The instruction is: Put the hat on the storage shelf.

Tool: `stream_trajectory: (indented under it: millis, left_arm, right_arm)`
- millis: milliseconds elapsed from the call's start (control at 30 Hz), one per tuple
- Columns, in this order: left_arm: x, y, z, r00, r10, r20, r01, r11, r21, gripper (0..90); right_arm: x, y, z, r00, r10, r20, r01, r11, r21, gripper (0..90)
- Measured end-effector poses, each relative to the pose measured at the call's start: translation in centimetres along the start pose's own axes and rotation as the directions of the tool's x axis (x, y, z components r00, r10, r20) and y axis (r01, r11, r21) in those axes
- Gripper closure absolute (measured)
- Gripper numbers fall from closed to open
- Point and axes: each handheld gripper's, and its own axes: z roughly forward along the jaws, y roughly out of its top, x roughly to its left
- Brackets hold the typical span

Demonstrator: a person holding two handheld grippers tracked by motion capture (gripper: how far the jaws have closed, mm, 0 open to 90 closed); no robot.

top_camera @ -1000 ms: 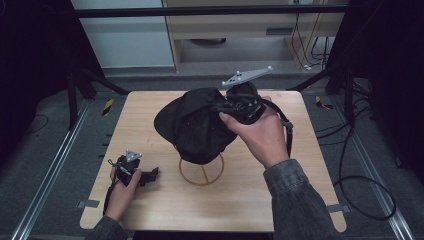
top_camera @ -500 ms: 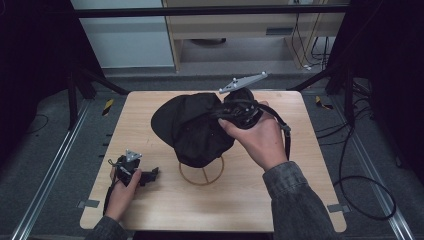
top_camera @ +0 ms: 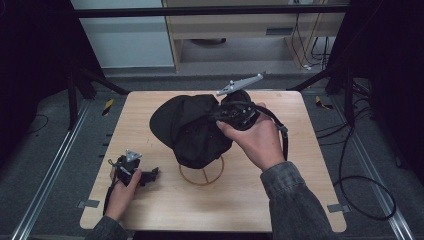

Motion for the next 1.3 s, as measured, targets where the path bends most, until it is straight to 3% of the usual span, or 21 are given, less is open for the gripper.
stream_trajectory:
  millis: [467,900,1300]
  left_arm:
    - [0.0,0.0,0.0,1.0000,0.001,0.001,-0.001,1.0000,0.000,0.0]
    - [0.0,0.0,0.0,1.0000,0.001,0.001,-0.001,1.0000,0.000,0.0]
    - [0.0,0.0,0.0,1.0000,0.001,0.001,-0.001,1.0000,0.000,0.0]
  right_arm:
    - [0.0,0.2,0.4,1.0000,0.007,0.004,-0.007,1.000,0.008,86.1]
    - [0.3,0.2,-0.9,0.9999,0.004,0.013,-0.004,1.000,0.013,86.1]
    - [0.5,-0.6,-0.3,0.9999,0.009,0.006,-0.009,0.999,0.044,86.2]
